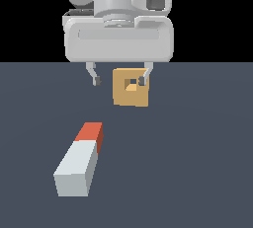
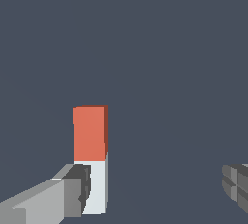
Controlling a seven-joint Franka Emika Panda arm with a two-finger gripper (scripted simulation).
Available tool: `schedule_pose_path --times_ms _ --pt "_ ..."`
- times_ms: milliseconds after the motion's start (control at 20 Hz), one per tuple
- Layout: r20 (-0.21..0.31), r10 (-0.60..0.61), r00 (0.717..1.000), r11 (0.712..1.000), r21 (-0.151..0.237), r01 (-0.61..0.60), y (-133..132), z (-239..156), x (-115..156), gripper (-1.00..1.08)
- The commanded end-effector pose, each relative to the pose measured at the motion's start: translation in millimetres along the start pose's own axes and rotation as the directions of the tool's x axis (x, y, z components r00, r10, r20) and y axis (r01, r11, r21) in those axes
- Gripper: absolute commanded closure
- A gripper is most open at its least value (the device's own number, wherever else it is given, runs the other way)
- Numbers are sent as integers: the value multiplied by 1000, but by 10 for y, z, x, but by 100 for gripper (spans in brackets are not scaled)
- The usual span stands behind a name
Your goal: Insert the peg into the horizontal hole in a box.
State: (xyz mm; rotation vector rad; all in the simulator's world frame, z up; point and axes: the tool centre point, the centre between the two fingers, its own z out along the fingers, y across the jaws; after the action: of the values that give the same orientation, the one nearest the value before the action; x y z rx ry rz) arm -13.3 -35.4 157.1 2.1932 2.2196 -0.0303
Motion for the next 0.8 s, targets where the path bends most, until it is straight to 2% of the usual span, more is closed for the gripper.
schedule_pose_path --times_ms 0,450,750 --pt "-3 0 1000 1000 1 0 -104 116 -130 -92" --pt "-19 -5 1000 1000 0 5 -525 614 -666 -92" --pt "-26 -7 1000 1000 0 7 -678 819 -880 -92"
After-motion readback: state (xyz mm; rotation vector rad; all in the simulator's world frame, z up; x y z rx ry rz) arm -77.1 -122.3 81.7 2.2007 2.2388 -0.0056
